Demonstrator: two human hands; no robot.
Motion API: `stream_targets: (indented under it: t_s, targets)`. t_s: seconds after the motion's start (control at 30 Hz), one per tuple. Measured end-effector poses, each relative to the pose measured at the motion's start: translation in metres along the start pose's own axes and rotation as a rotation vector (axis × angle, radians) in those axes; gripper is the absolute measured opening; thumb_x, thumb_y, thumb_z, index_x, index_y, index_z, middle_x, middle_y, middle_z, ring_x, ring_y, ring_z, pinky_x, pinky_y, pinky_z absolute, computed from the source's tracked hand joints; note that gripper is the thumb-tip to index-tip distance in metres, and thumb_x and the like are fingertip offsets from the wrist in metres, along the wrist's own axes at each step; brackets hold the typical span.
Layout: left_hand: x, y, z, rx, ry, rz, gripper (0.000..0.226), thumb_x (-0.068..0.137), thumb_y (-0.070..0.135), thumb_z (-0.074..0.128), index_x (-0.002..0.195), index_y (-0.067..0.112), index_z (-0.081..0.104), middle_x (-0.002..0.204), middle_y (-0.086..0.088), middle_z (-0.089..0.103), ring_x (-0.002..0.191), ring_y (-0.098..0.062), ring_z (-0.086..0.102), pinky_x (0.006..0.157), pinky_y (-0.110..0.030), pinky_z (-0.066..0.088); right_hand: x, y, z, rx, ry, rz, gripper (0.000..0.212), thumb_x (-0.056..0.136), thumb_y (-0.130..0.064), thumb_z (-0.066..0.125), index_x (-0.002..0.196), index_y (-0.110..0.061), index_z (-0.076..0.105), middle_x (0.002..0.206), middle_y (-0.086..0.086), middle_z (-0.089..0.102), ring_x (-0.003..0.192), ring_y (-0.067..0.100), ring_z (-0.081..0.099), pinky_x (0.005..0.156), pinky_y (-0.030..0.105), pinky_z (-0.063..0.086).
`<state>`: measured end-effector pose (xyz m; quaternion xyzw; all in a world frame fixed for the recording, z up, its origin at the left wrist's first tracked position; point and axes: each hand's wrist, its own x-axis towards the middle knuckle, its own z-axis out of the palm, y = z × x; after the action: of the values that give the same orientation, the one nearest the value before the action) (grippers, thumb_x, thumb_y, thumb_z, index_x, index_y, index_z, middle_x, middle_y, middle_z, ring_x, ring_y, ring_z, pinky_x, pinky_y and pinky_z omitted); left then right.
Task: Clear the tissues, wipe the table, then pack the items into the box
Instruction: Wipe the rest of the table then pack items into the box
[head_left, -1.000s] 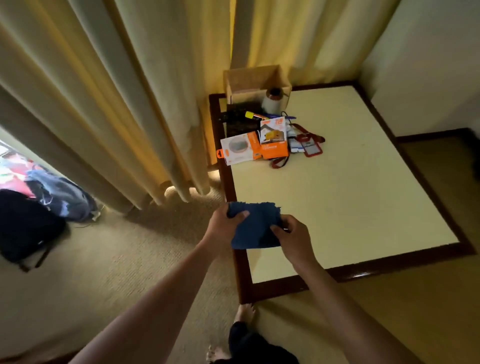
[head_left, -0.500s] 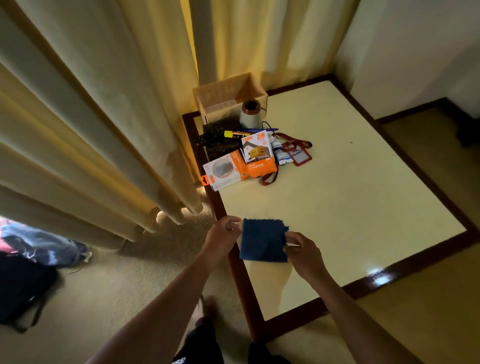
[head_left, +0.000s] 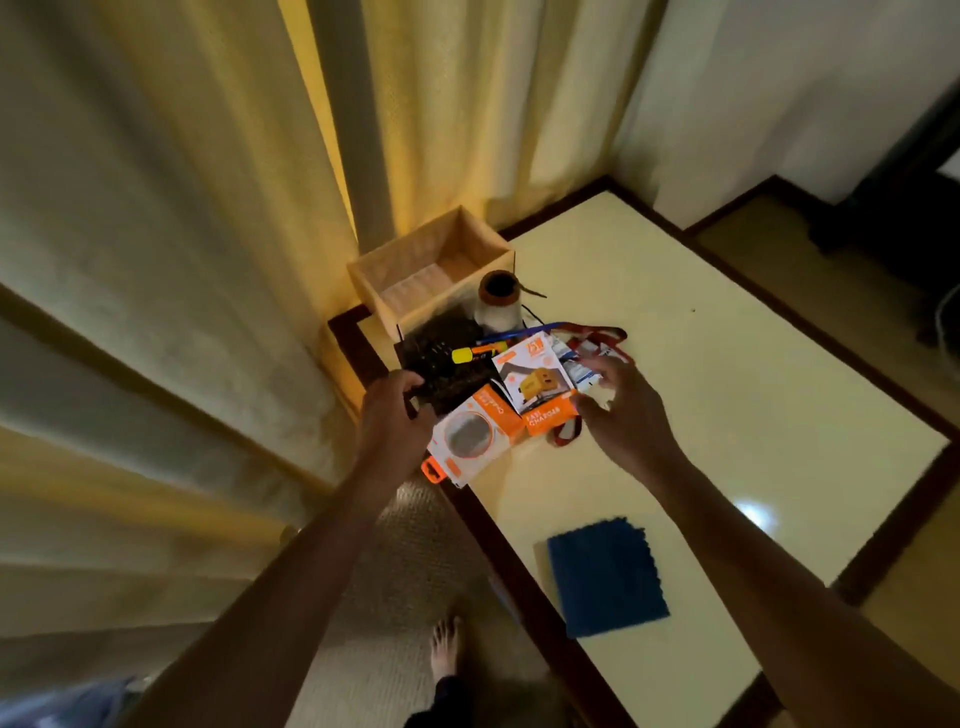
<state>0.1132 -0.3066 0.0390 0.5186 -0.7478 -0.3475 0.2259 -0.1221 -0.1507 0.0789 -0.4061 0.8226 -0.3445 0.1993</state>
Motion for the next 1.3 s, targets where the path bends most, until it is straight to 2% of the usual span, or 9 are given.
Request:
stream_targets:
  t_s: [0.13, 0.27, 0.4, 0.5, 0.63, 0.77, 0.93, 1.2, 1.3]
  targets:
    - [0.049, -0.011, -0.010, 0.191, -0.088, 0.026, 0.052, 0.087, 0.022, 0.076, 0.134, 0.019, 0.054, 0.133, -0.011, 0.052, 0.126, -0.032, 0.049, 0.102, -0.053, 0.047, 0.074, -0.057, 0.016, -0.103, 0.048, -0.098, 0.055, 0.090, -0.029, 0.073, 0.140, -0.018, 0.053, 0.135, 0.010, 0.057, 0.122, 0.026, 0.057, 0.094, 0.030, 0.045]
    - [0.069, -0.017, -0.003, 0.337, -0.246, 0.040, 0.074, 0.088, 0.037, 0.079, 0.149, 0.020, 0.041, 0.143, -0.009, 0.044, 0.134, -0.032, 0.043, 0.109, -0.049, 0.041, 0.137, -0.093, 0.035, -0.304, -0.085, -0.110, 0.069, 0.085, -0.041, 0.073, 0.146, -0.021, 0.045, 0.140, 0.013, 0.048, 0.127, 0.033, 0.050, 0.104, 0.041, 0.047]
    - [0.077, -0.024, 0.006, 0.394, -0.295, 0.068, 0.081, 0.085, 0.037, 0.082, 0.150, 0.019, 0.038, 0.142, -0.009, 0.044, 0.132, -0.032, 0.047, 0.106, -0.048, 0.044, 0.172, -0.096, 0.057, -0.605, -0.311, -0.044, 0.082, 0.083, -0.051, 0.072, 0.151, -0.027, 0.033, 0.133, 0.015, 0.047, 0.121, 0.038, 0.054, 0.093, 0.041, 0.049]
    - [0.081, -0.025, 0.008, 0.342, -0.277, 0.072, 0.077, 0.084, 0.029, 0.084, 0.148, 0.017, 0.043, 0.140, -0.009, 0.046, 0.128, -0.030, 0.052, 0.101, -0.043, 0.050, 0.185, -0.093, 0.067, -0.659, -0.357, -0.077, 0.072, 0.088, -0.050, 0.066, 0.149, -0.025, 0.037, 0.125, 0.017, 0.055, 0.114, 0.038, 0.060, 0.085, 0.037, 0.047]
    - [0.083, -0.027, 0.004, 0.323, -0.297, 0.061, 0.064, 0.089, 0.024, 0.079, 0.145, 0.016, 0.050, 0.136, -0.009, 0.052, 0.124, -0.031, 0.057, 0.096, -0.040, 0.051, 0.192, -0.092, 0.068, -0.657, -0.346, -0.112, 0.053, 0.089, -0.037, 0.066, 0.137, -0.022, 0.047, 0.116, 0.017, 0.059, 0.108, 0.036, 0.061, 0.077, 0.033, 0.040]
    - [0.086, -0.029, -0.007, 0.304, -0.283, 0.008, 0.060, 0.092, 0.021, 0.076, 0.146, 0.013, 0.052, 0.137, -0.010, 0.051, 0.124, -0.030, 0.057, 0.096, -0.036, 0.049, 0.191, -0.088, 0.062, -0.672, -0.326, -0.130, 0.055, 0.088, -0.027, 0.071, 0.138, -0.023, 0.048, 0.114, 0.013, 0.058, 0.105, 0.035, 0.061, 0.074, 0.034, 0.038]
    - [0.088, -0.034, -0.016, 0.311, -0.251, 0.002, 0.048, 0.089, 0.020, 0.078, 0.133, 0.011, 0.062, 0.127, -0.013, 0.056, 0.115, -0.032, 0.062, 0.092, -0.040, 0.054, 0.185, -0.101, 0.043, -0.601, -0.276, -0.156, 0.069, 0.083, -0.031, 0.078, 0.143, -0.028, 0.045, 0.124, 0.016, 0.056, 0.109, 0.038, 0.060, 0.090, 0.044, 0.051]
    - [0.081, -0.012, -0.034, 0.176, -0.129, -0.006, 0.050, 0.089, 0.018, 0.079, 0.134, 0.010, 0.061, 0.130, -0.011, 0.054, 0.115, -0.031, 0.060, 0.091, -0.044, 0.054, 0.152, -0.120, -0.044, -0.451, -0.029, -0.222, 0.071, 0.081, -0.041, 0.082, 0.141, -0.028, 0.045, 0.124, 0.009, 0.063, 0.111, 0.029, 0.061, 0.091, 0.045, 0.054]
    - [0.077, 0.004, -0.037, 0.132, -0.126, 0.035, 0.052, 0.088, 0.017, 0.080, 0.135, 0.011, 0.061, 0.128, -0.008, 0.054, 0.115, -0.029, 0.059, 0.089, -0.042, 0.055, 0.128, -0.116, -0.080, -0.406, 0.061, -0.197, 0.068, 0.082, -0.043, 0.082, 0.138, -0.022, 0.050, 0.118, 0.000, 0.064, 0.106, 0.020, 0.061, 0.088, 0.037, 0.054]
